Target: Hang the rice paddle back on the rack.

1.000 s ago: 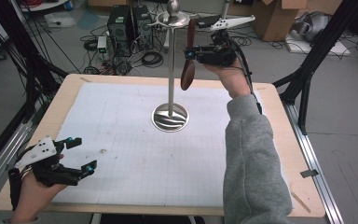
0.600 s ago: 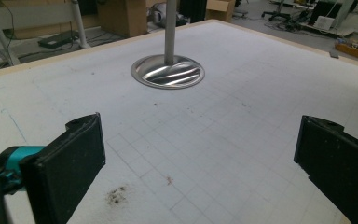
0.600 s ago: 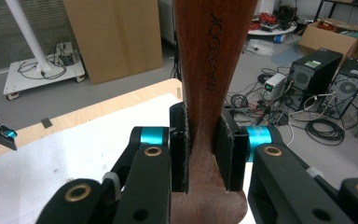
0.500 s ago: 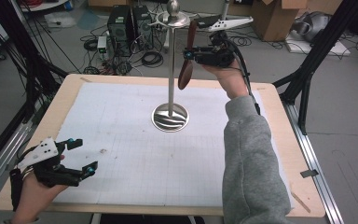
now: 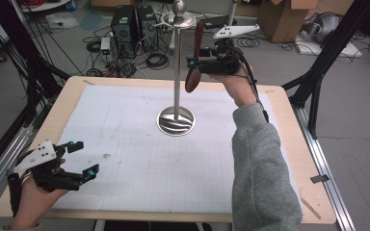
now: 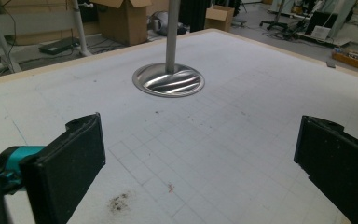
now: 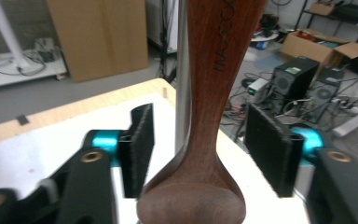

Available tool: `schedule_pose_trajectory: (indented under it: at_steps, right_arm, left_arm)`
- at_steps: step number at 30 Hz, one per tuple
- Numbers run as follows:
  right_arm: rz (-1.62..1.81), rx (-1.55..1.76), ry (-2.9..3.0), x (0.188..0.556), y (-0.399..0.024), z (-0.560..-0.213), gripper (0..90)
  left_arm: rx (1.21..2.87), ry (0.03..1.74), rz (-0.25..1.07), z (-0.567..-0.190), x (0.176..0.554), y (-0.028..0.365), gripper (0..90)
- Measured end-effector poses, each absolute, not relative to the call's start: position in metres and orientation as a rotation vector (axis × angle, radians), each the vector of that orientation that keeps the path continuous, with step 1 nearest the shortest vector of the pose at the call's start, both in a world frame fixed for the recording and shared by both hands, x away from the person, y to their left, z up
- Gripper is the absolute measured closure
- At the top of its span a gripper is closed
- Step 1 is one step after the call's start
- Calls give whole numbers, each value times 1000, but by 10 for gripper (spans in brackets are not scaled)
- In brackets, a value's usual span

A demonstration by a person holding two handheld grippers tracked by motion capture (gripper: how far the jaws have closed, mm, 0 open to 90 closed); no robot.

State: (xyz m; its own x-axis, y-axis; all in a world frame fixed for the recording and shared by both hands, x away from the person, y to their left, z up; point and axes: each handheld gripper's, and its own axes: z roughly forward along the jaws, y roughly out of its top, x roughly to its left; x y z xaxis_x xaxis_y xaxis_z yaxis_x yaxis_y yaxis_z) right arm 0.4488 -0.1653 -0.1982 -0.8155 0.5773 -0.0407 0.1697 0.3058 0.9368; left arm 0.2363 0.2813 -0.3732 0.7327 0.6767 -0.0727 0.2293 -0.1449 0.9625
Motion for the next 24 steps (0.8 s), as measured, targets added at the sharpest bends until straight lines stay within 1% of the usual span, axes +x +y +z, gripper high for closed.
schedule_pose_trajectory:
  at_steps: [3,5,8,13,18,24]
  right_arm:
    - [1530,671,2187,447,-166,-199,365]
    - [1522,670,2184,447,-167,-199,331]
    - [1517,683,2169,445,-172,-200,246]
    - [1547,702,2174,445,-181,-205,137]
    - [1566,715,2215,444,-190,-211,118]
    - [1594,715,2202,440,-202,-215,114]
  left_arm:
    - [1710,729,455,-373,236,282,23]
    - [1710,732,453,-374,237,282,23]
    - [1717,733,449,-375,238,281,23]
    - [1723,730,437,-376,241,278,23]
    - [1691,713,379,-375,244,272,23]
    - [1685,698,377,-373,249,267,23]
